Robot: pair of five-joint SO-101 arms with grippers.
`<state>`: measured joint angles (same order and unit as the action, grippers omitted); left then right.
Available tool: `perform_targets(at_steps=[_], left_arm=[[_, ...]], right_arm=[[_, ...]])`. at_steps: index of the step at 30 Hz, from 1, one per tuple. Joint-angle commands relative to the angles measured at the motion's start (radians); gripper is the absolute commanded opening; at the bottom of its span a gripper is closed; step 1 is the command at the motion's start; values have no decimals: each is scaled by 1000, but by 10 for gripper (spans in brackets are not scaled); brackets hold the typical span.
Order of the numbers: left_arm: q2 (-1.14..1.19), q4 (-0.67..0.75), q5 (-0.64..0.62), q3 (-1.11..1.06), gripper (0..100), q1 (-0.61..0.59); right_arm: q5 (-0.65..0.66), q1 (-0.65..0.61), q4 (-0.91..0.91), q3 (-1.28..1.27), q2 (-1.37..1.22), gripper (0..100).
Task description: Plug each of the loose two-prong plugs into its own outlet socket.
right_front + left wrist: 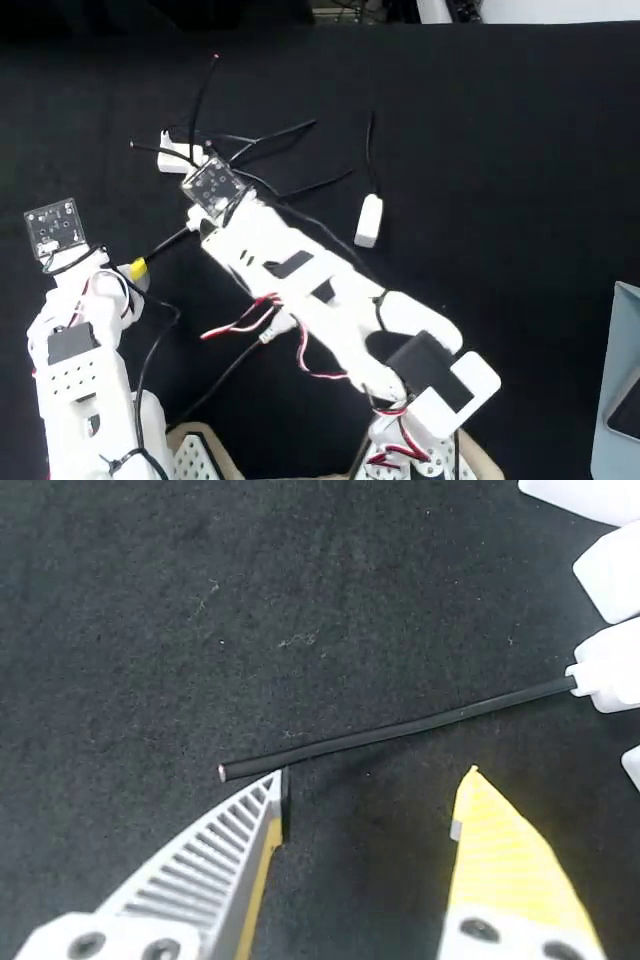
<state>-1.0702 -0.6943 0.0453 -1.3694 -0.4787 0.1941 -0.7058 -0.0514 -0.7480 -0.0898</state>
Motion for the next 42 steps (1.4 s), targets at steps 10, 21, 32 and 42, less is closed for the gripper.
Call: perform_targets(at_steps=[10,21,32,42], left_arm=[[-18,21,-9,7,273,-2],[-18,21,-6,4,273,-2],[-18,23,-5,4,273,-2],[-18,23,-3,4,273,-2]], right_arm=[[-43,-28,61,65,10,11],[-43,-11,97,68,12,11],[-41,26,95,48,12,11],[-49,2,97,24,12,11]])
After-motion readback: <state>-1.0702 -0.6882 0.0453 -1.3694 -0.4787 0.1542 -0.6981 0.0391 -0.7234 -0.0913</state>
